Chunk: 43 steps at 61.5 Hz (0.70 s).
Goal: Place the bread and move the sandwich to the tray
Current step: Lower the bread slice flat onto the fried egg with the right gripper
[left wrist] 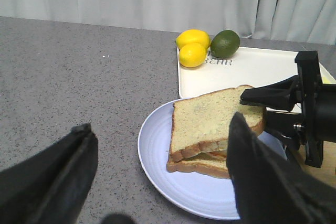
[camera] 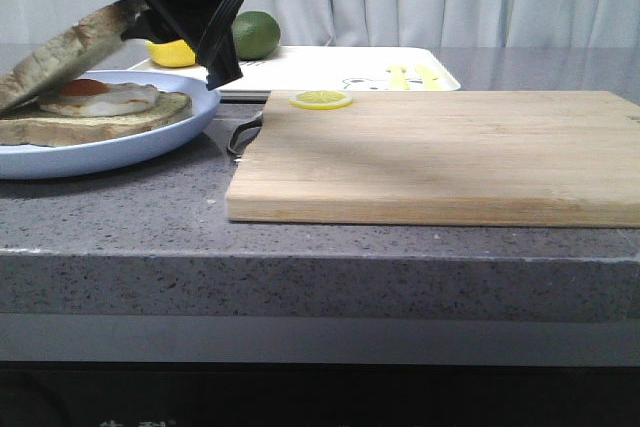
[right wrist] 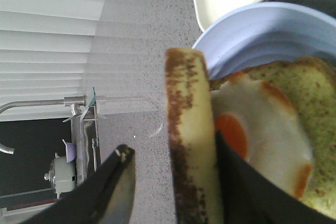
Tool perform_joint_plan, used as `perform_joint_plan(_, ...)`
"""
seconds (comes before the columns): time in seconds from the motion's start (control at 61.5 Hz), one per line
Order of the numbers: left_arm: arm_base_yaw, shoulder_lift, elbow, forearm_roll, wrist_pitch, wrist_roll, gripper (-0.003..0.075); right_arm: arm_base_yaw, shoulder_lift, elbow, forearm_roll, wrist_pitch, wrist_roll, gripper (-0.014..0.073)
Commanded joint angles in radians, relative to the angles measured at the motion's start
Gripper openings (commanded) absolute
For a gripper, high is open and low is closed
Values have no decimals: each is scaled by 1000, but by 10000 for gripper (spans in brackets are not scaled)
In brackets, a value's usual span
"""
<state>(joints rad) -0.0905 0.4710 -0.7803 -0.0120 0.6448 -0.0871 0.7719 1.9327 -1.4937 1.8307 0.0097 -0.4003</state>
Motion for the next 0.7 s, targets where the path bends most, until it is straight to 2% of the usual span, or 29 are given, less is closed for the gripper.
perform_joint_plan(0.0,2,12,-30,-2,-76,-10,512,1,-57,-34,58,36,-17,442)
perform_joint_plan(0.195,2,12,-30,-2,-76,-10,512,1,-58,-32,-94,69,-17,456)
perform_joint_plan(0.358,2,12,-30,-2,-76,-10,512,-14,-58,-32,-276,146,-17,456)
perform_joint_plan(0.683,2,12,-30,-2,-76,-10,512,-139,-61,-3,-403,396,-17,454)
